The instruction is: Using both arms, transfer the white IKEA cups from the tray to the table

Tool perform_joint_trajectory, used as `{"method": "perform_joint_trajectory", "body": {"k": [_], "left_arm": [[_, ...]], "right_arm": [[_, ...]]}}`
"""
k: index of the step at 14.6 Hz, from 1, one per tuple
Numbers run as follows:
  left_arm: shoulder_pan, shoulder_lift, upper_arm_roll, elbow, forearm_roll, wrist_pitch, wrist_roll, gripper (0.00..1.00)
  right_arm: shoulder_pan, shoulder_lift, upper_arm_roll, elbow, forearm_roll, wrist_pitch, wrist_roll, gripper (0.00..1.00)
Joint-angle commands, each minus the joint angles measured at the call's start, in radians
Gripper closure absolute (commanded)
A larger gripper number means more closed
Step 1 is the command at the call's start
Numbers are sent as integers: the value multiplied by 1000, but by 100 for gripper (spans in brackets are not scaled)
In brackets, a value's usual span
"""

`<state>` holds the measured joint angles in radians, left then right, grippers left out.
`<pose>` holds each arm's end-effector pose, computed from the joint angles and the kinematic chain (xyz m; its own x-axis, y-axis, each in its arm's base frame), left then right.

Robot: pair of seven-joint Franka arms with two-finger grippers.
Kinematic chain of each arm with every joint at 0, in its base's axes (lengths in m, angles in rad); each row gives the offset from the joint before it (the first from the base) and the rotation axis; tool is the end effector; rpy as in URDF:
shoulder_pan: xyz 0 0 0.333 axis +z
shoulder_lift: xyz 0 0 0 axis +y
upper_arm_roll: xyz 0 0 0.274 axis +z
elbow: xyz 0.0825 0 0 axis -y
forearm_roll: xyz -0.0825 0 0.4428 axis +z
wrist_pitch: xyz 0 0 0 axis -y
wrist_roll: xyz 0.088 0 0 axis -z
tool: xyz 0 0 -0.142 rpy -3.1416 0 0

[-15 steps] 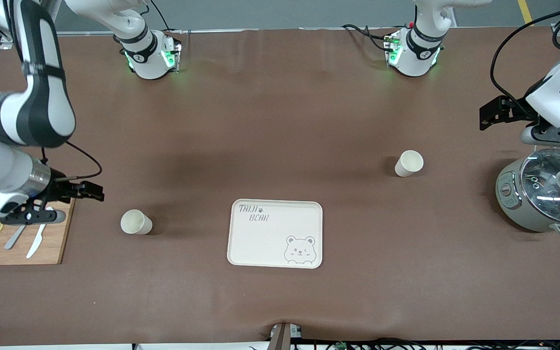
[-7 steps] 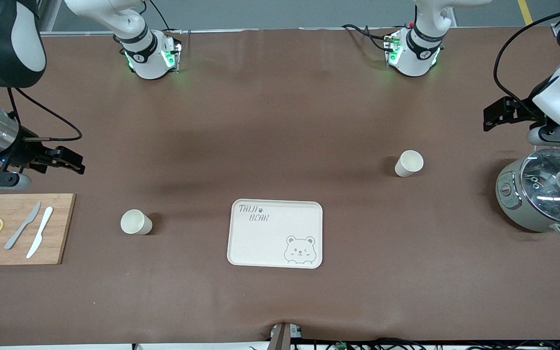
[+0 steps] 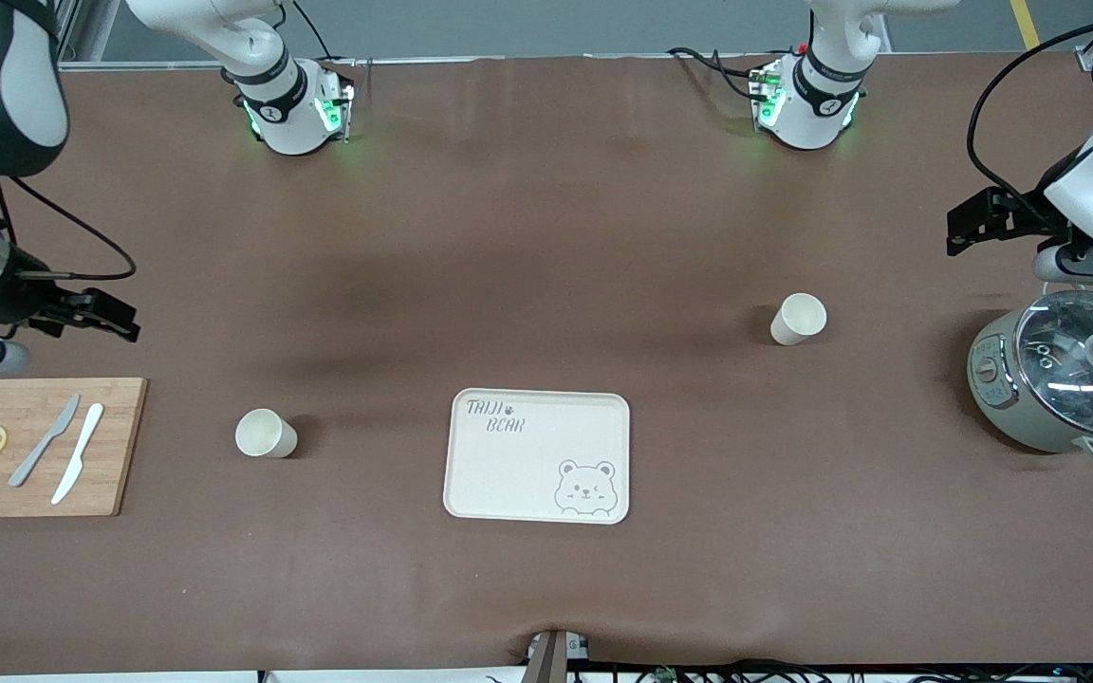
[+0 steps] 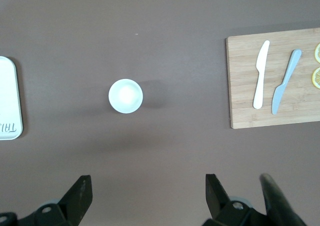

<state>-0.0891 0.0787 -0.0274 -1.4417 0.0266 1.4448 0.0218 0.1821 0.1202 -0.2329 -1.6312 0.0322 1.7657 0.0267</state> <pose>0.6152 -0.0674 0.5562 0.9880 -0.1343 -0.0760 -0.1364 -0.9904 -0.0228 0.6544 -0.0248 0.4580 0.9965 -0.0815 0.0175 -0.0815 -0.9967 -0.0045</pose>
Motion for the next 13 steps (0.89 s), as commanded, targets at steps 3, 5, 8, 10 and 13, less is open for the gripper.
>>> {"method": "perform_joint_trajectory", "body": {"k": [3, 5, 8, 10, 13], "left_arm": [[3, -13, -2, 1, -1, -6, 42, 0], [3, -11, -2, 0, -1, 0, 55, 0], [5, -13, 0, 0, -4, 0, 107, 0], [6, -13, 0, 0, -4, 0, 107, 0], [8, -13, 0, -2, -4, -1, 106, 0]], "right_arm": [[-314, 16, 257, 47, -38, -17, -39, 0], [-354, 18, 294, 47, -41, -17, -74, 0], [-317, 16, 288, 37, -51, -38, -62, 0], [-303, 3, 281, 40, -51, -86, -60, 0], [-265, -11, 229, 39, -49, -98, -62, 0]]}}
